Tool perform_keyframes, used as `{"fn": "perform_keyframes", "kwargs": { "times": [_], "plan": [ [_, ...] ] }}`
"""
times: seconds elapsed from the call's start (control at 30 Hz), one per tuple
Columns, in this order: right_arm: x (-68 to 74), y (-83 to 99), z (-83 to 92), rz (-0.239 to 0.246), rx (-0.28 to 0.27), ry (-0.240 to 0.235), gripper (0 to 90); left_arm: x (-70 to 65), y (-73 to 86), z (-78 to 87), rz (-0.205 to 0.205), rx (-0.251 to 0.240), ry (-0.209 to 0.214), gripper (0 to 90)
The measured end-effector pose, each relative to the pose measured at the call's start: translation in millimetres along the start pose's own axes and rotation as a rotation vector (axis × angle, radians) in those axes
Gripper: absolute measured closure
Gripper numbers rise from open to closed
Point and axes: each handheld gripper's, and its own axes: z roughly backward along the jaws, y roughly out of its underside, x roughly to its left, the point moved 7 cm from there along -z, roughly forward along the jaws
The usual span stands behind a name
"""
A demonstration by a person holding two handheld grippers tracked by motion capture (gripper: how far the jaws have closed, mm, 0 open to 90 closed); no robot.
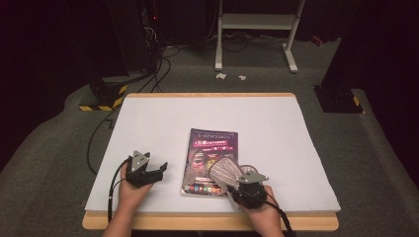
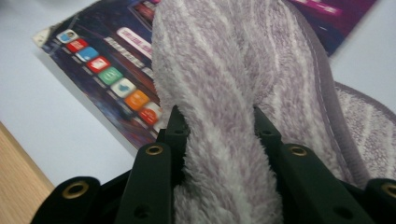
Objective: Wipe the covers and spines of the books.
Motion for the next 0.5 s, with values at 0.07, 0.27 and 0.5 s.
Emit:
{"fn": "perform_keyframes", "kwargs": {
  "times": [0.07, 0.27, 0.5],
  "plan": [
    [15.9, -9.4, -11.6, 0.028, 0.005, -0.037, 67.9, -0.2, 0.0, 0.0, 0.0, 0.0, 0.0, 20.0],
    [60.4, -31.3, -38.1, 0.102, 0.005, -0.124, 68.0, 1.2, 0.1, 0.1, 0.008, 0.001, -0.012, 19.8],
    [93.2, -44.4, -54.3, 0.171, 0.011, -0.159, 67.9, 2.7, -0.2, 0.7, 0.032, -0.008, -0.007, 19.6]
  ]
}}
